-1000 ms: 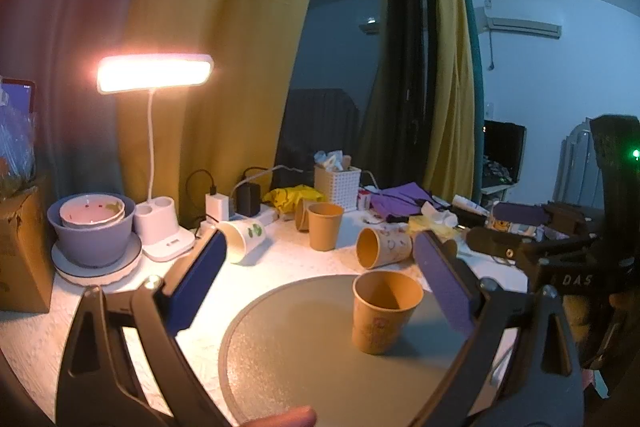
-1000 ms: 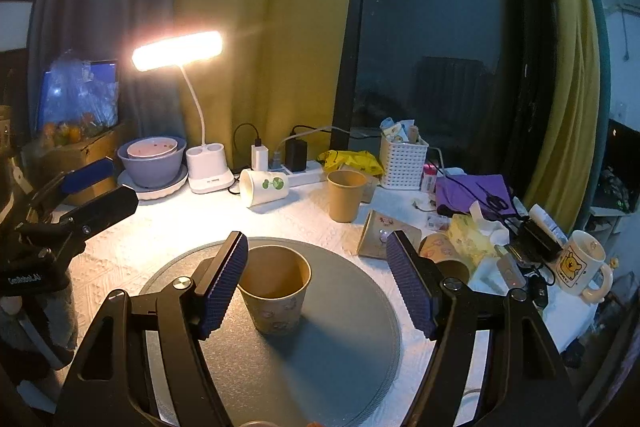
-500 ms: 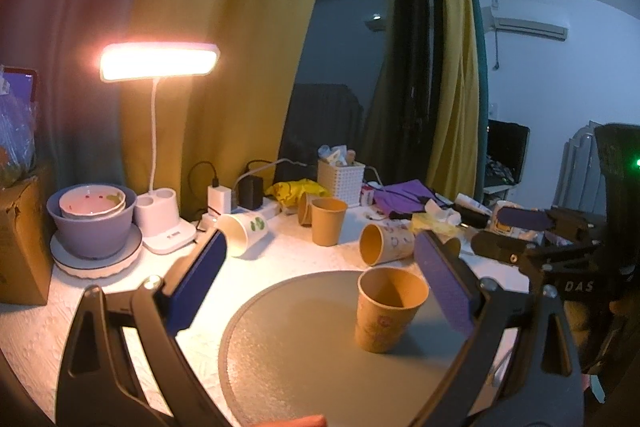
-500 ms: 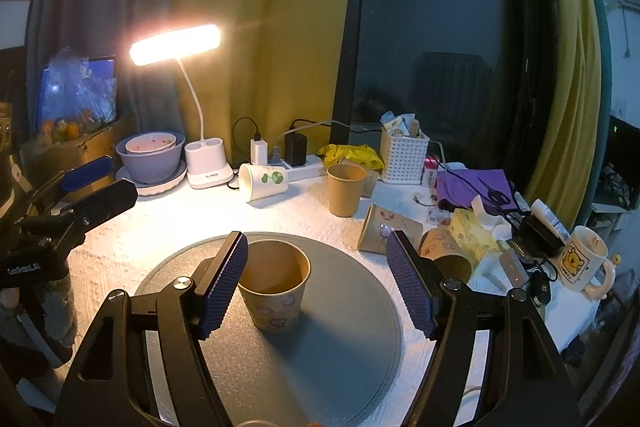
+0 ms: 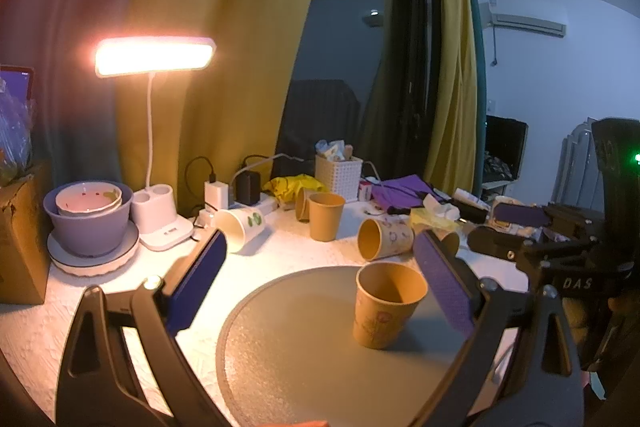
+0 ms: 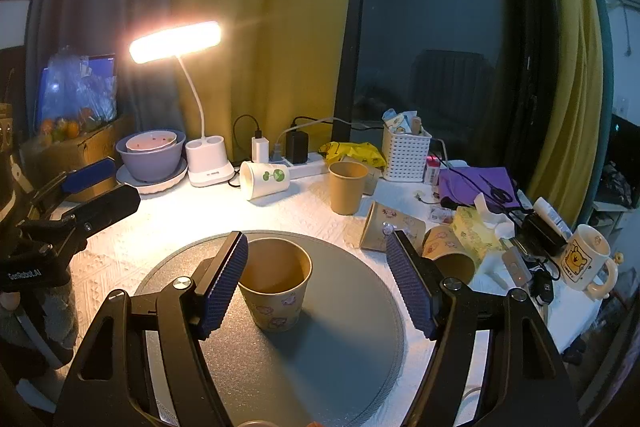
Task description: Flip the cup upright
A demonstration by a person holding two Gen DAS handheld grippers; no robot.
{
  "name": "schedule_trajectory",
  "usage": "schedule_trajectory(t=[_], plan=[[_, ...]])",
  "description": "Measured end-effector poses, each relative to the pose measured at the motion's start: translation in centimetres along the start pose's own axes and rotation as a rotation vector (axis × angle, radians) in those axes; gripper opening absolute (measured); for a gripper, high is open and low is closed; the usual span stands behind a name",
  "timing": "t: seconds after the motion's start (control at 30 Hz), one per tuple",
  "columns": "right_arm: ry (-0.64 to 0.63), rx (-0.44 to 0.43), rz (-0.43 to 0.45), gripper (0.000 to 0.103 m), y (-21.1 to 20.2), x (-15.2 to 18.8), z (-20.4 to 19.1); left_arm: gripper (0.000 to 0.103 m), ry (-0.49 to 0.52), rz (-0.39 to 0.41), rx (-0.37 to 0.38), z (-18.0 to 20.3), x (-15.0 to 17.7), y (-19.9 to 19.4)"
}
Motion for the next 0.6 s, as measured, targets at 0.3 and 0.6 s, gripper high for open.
schedule_trajectory(t=[0.3, 0.6], plan=[[-0.003, -0.006, -0.013, 0.075, 0.45, 0.08, -0.12, 0.096, 0.009, -0.009, 0.003, 0.25, 0.16, 0.16], [-0.003, -0.007, -0.019, 0.075, 0.62, 0.10, -0.11, 0.096, 0.007, -0.018, -0.011, 0.00, 0.32, 0.53]])
Point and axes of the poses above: each gripper's, at about its wrist camera, not at the fingertips, and y roughly the way its jaws point, z to its right, x to its underside, the point moved 5 cm from there along y, roughly the way its jaws point, and after that the axes turned 1 degree about -x, right-handed, at the moved point
